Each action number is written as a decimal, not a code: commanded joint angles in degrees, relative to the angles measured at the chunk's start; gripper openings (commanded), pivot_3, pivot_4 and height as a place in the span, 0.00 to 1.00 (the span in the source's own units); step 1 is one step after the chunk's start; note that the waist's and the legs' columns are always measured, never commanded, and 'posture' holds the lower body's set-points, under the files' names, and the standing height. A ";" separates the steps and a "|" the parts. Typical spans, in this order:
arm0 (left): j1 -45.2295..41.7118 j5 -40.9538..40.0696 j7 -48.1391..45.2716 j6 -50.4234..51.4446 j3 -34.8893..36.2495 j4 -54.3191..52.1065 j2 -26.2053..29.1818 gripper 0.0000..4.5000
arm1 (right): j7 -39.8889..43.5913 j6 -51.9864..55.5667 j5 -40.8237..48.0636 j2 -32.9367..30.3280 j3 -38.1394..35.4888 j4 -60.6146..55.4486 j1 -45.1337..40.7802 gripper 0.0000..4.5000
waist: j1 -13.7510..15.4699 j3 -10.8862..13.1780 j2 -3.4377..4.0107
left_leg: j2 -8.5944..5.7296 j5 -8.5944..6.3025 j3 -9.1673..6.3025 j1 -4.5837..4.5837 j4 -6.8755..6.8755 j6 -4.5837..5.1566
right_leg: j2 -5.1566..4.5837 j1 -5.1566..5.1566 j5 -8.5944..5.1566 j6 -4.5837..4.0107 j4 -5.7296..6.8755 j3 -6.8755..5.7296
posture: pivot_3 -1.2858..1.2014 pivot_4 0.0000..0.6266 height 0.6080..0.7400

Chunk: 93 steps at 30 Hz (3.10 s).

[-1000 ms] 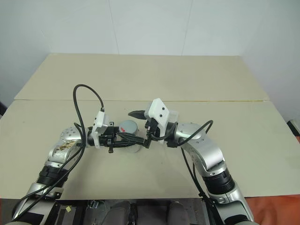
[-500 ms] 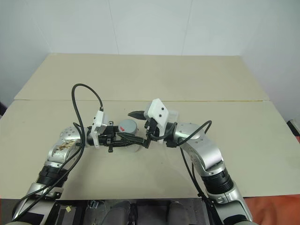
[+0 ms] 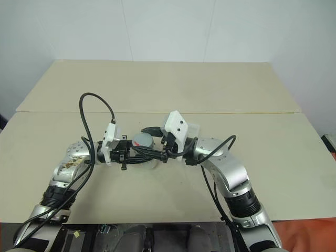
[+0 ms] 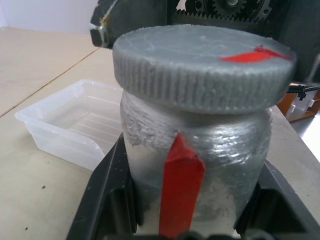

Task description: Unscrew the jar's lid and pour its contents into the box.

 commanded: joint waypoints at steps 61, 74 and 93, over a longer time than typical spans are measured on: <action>-4.78 -2.82 -3.97 -0.38 5.69 3.85 2.44 0.43 | -6.26 -6.52 2.80 -6.83 -18.12 -3.45 5.19 0.61 | 0.22 0.00 -0.01 | 0.08 -0.01 0.06 -0.06 0.06 0.01 | 0.07 0.00 0.01 0.00 0.03 0.02 | 0.52 0.24 1.00; -7.89 -1.96 5.82 -1.10 6.95 0.55 -1.91 0.43 | -31.73 -5.55 -12.13 -2.37 -22.96 14.38 8.22 0.61 | -0.25 -0.01 0.00 | 0.09 0.03 0.11 -0.03 0.04 -0.06 | 0.09 -0.03 0.01 0.00 -0.01 0.08 | 0.52 0.24 1.00; -10.88 3.13 10.27 -5.39 5.17 3.05 -3.24 0.43 | -23.70 9.96 -7.67 -10.06 -22.35 2.05 12.86 0.99 | -0.75 0.01 0.02 | 0.06 -0.01 0.06 -0.09 0.05 0.00 | 0.06 -0.02 0.02 0.02 -0.03 0.10 | 0.52 0.24 1.00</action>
